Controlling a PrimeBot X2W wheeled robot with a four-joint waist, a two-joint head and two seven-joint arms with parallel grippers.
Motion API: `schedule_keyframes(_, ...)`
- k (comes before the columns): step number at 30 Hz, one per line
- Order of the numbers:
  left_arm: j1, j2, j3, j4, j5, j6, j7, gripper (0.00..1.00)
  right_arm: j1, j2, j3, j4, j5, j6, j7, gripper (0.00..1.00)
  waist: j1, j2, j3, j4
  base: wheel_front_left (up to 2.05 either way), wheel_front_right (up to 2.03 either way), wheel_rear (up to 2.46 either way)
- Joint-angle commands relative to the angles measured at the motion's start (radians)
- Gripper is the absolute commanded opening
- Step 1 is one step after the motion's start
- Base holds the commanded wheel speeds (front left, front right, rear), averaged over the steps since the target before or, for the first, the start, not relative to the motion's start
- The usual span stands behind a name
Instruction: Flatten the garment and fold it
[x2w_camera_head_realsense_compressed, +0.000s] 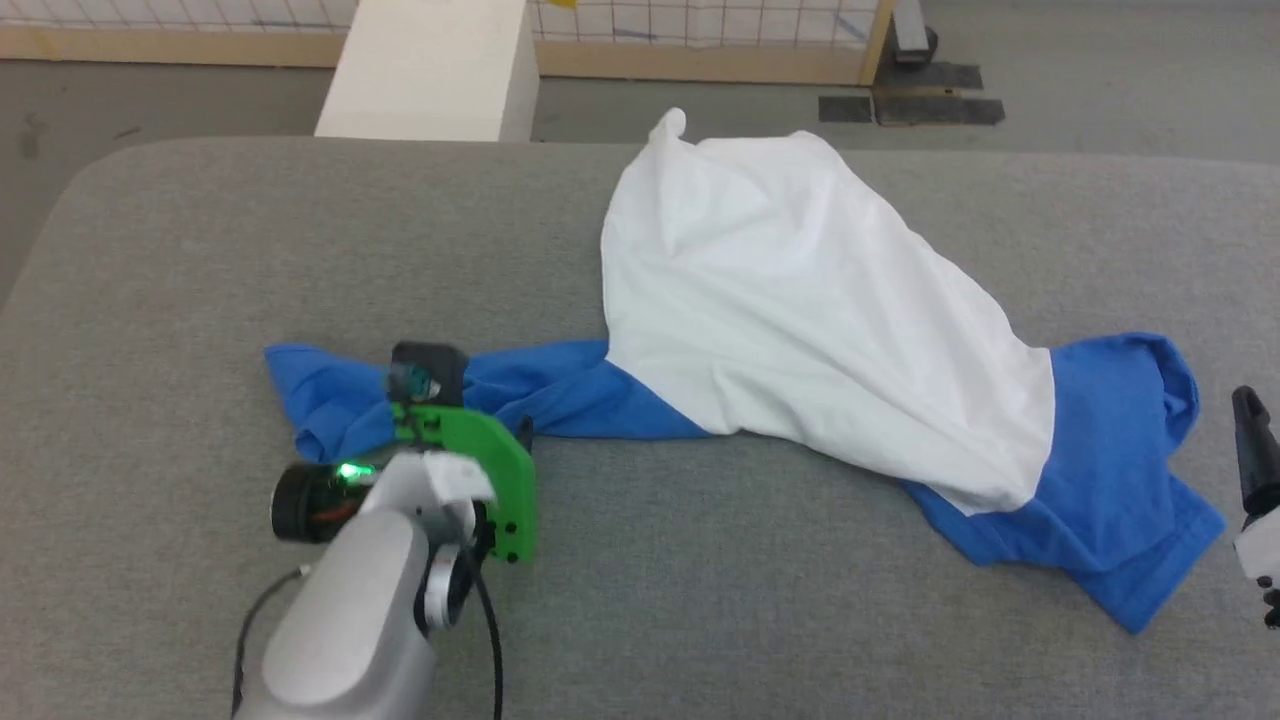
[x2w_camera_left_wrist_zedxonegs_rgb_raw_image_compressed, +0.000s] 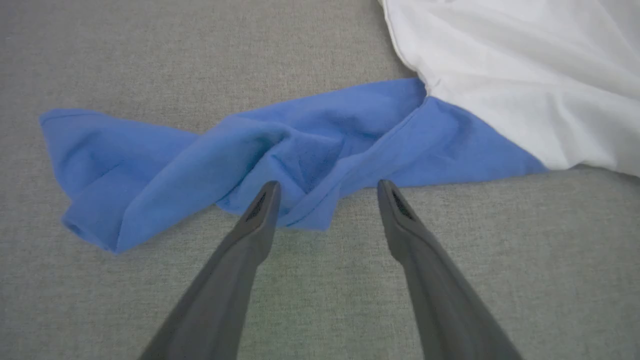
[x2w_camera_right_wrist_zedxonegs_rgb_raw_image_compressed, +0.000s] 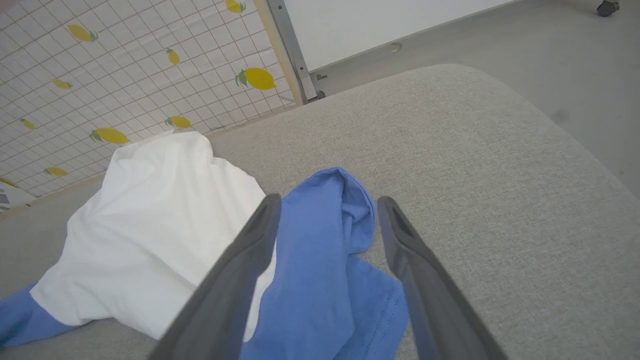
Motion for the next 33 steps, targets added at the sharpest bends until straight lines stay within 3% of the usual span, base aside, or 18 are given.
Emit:
schedule_keyframes(1,-0.032,0.013,-0.010,0.016,0.013,-0.003,0.034,1.00,-0.016,0.000,0.003,0.002,-0.003,-0.001,-0.006,1.00,0.0000,0.0000,0.027,-0.026,0.00,0.00,0.00)
schedule_keyframes(6,-0.092,0.026,-0.026,0.086,0.026,0.005,0.131,1.00,-0.023,0.000,0.016,0.016,0.009,-0.001,-0.013,1.00,0.0000,0.0000,0.065,-0.053,0.00,0.00,0.00)
schedule_keyframes(7,-0.096,0.028,-0.028,0.098,0.026,0.006,0.141,0.60,-0.025,0.000,0.016,0.019,0.009,-0.001,-0.016,1.00,0.0000,0.0000,0.070,-0.055,0.00,0.00,0.00)
schedule_keyframes(8,-0.098,0.023,-0.019,0.105,0.015,0.009,0.139,0.00,-0.028,0.000,0.017,0.021,0.009,-0.001,-0.020,1.00,0.0000,0.0000,0.075,-0.058,0.00,0.00,0.00)
schedule_keyframes(14,-0.105,0.010,0.056,0.072,-0.059,0.020,0.086,0.00,-0.028,0.000,0.002,0.032,-0.010,-0.001,-0.033,1.00,0.0000,0.0000,0.068,-0.031,0.00,0.00,0.00)
schedule_keyframes(18,-0.097,0.044,0.120,-0.010,-0.088,0.046,0.073,0.00,-0.025,0.000,0.003,0.044,-0.014,-0.001,-0.036,1.00,0.0000,0.0000,0.040,0.007,0.00,0.00,0.00)
schedule_keyframes(25,0.017,0.124,0.262,-0.180,-0.143,0.142,0.125,0.00,-0.017,0.000,0.022,0.074,-0.017,-0.001,-0.044,1.00,0.0000,0.0000,-0.008,0.063,0.00,0.00,0.00)
schedule_keyframes(30,0.126,0.147,0.356,-0.254,-0.175,0.222,0.154,0.00,-0.015,0.000,0.036,0.085,-0.021,-0.001,-0.051,1.00,0.0000,0.0000,-0.021,0.075,0.00,0.00,0.00)
schedule_keyframes(33,0.186,0.141,0.377,-0.243,-0.194,0.237,0.163,0.00,-0.014,0.000,0.049,0.089,-0.025,-0.001,-0.053,1.00,0.0000,0.0000,-0.024,0.078,0.00,0.00,0.00)
